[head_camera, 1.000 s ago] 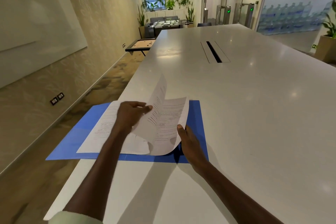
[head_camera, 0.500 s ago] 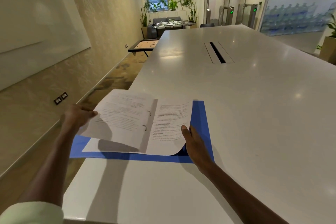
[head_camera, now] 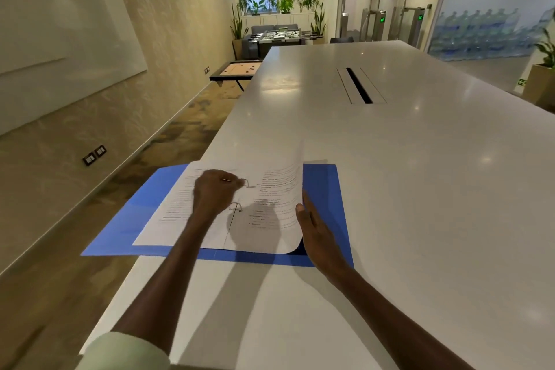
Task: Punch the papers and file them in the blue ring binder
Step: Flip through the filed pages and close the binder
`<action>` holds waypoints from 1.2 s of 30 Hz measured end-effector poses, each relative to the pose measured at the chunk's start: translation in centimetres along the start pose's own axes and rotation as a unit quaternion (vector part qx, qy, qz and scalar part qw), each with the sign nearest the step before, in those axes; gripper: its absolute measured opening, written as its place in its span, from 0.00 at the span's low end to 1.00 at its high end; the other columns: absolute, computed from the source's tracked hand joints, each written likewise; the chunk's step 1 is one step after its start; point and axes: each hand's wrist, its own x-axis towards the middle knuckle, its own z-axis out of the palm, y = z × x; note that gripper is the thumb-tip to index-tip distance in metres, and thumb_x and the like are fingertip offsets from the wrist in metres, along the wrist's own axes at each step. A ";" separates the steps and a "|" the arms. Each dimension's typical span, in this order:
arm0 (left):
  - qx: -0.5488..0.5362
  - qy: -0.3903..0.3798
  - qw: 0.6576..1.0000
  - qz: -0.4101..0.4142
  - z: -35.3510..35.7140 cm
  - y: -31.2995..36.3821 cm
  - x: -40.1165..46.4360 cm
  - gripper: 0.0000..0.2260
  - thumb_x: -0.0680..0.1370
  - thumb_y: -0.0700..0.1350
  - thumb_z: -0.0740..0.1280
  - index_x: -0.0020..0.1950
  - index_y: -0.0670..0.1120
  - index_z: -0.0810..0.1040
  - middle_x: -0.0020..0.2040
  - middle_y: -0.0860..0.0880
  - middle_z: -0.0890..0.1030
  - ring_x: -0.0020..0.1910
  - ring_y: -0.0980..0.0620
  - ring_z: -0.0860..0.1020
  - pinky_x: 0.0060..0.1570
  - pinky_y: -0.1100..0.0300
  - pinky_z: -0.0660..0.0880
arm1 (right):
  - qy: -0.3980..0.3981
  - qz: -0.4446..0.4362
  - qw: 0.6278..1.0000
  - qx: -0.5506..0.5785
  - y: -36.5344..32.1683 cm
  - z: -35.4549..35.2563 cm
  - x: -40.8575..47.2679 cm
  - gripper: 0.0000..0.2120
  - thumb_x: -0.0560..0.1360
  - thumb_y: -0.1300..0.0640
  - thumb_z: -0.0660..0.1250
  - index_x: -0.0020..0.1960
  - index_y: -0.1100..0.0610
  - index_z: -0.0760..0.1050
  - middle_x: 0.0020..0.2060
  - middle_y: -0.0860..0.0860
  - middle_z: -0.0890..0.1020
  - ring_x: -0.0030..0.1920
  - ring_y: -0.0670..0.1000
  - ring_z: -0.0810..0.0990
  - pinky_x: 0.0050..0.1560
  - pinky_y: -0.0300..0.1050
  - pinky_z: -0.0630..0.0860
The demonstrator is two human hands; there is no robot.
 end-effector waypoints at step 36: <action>-0.167 -0.036 0.984 -0.049 -1.6 2.2 0.1 0.06 0.71 0.44 0.75 0.47 0.46 0.85 0.42 0.46 0.85 0.39 0.47 0.82 0.45 0.57 0.78 | 0.052 0.025 0.997 0.058 0.5 -0.5 -0.2 0.17 0.80 0.42 0.54 0.67 0.43 0.70 0.56 0.41 0.81 0.57 0.45 0.80 0.55 0.43 0.79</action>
